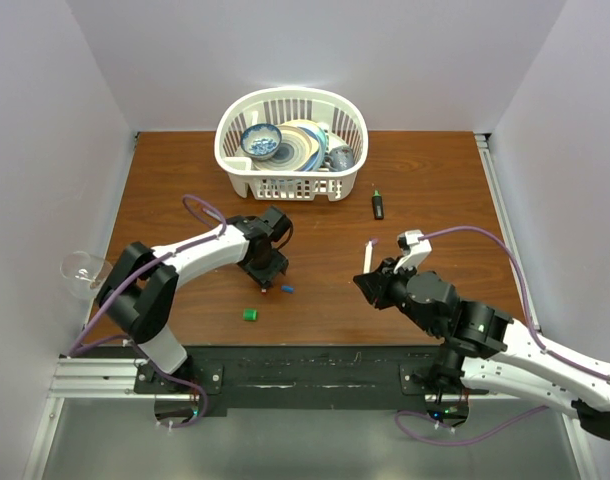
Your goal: Insert the pens into the pen caps
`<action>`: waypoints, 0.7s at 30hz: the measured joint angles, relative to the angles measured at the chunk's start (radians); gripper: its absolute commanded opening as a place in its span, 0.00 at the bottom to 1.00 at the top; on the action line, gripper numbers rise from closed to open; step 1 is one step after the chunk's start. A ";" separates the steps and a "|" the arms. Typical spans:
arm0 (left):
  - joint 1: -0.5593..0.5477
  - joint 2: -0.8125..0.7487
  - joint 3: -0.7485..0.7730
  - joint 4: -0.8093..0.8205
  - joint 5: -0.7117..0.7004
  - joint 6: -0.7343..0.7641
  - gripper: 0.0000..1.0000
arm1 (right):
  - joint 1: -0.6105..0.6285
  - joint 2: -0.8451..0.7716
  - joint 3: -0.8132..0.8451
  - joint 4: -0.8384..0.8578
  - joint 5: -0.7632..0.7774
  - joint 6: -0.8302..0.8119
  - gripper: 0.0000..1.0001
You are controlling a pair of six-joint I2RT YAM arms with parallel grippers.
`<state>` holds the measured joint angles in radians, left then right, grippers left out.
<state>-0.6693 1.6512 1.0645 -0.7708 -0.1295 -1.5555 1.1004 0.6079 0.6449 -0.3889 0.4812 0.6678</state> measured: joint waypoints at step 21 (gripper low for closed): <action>-0.058 0.038 -0.022 0.013 0.031 -0.118 0.47 | 0.000 -0.013 0.000 -0.015 0.005 -0.006 0.00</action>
<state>-0.7277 1.6894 1.0424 -0.7582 -0.0986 -1.6733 1.1004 0.5953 0.6449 -0.4042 0.4866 0.6617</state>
